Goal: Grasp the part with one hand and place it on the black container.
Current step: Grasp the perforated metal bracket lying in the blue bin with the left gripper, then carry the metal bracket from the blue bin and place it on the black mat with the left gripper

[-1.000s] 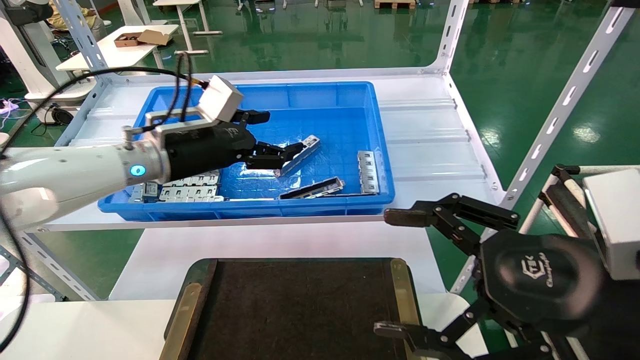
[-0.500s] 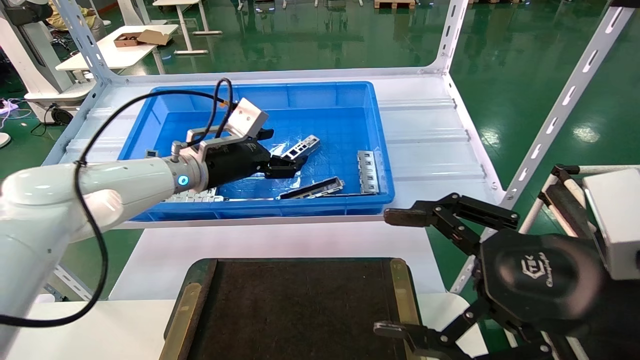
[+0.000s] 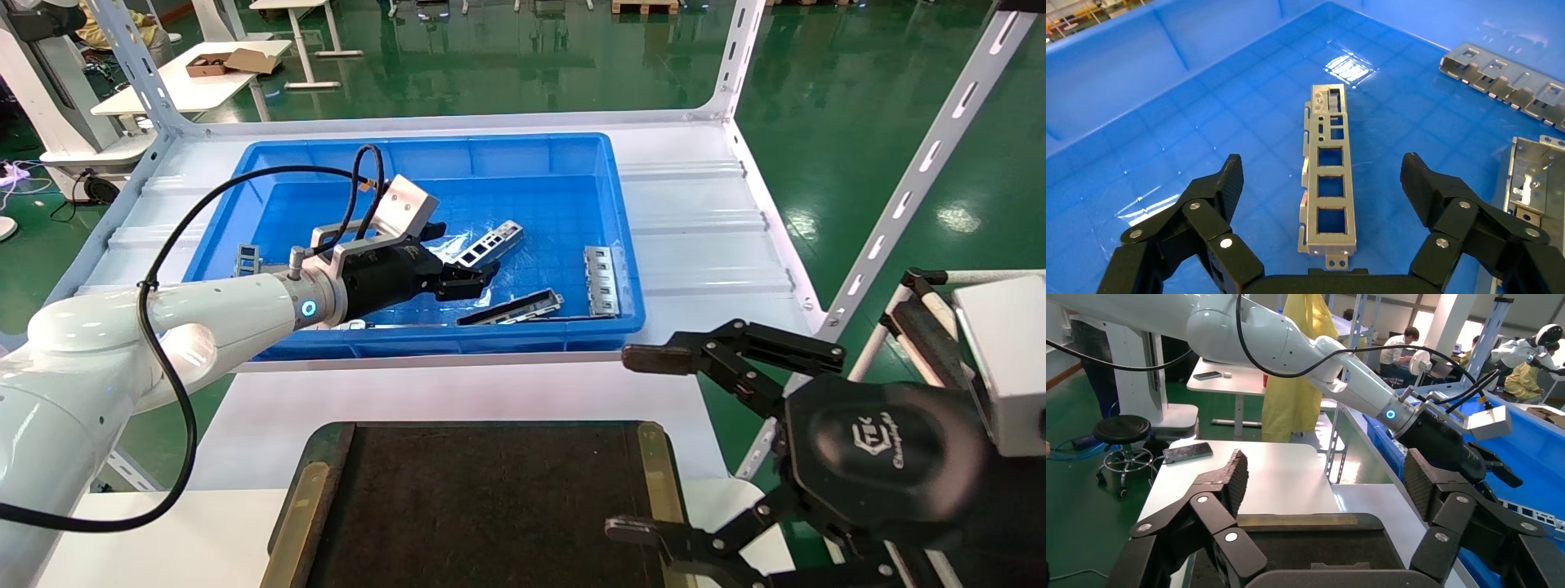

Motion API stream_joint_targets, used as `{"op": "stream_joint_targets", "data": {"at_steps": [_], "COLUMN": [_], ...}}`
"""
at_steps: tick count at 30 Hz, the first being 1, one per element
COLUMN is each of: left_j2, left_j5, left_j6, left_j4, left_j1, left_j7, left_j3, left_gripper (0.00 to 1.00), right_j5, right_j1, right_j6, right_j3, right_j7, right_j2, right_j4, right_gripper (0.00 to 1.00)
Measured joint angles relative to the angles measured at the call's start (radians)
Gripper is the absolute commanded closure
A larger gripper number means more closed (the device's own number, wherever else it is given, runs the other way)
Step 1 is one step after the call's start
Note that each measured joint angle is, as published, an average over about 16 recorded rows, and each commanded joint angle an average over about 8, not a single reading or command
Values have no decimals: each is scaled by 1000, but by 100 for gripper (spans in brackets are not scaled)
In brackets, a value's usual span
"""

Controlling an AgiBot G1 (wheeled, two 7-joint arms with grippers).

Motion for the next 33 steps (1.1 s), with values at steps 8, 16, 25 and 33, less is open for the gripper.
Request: {"op": "stream_joint_targets", "data": {"at_steps": [8,16,25,33], "left_j2": [0,-1,-7,-32], "left_j5": [-7,-11,-21,-34], "left_j6": [-2,0,11,64], "left_j4": [9,14,17,19], "left_j1": [8,13,13,-2], "left_j7": [3,5,5,13], "left_j3": [1,4,1,-5], "left_gripper": [100,100,100,100], "right_j5": [0,0,0,1], "right_j1": [0,0,0,0], "right_j6": [0,0,0,0], "right_j3": [0,0,-1,-1], "right_j7": [0,0,0,0], "right_j2": [0,0,0,0], "right_j4": [0,0,0,0], "right_gripper": [100,100,100,100]}}
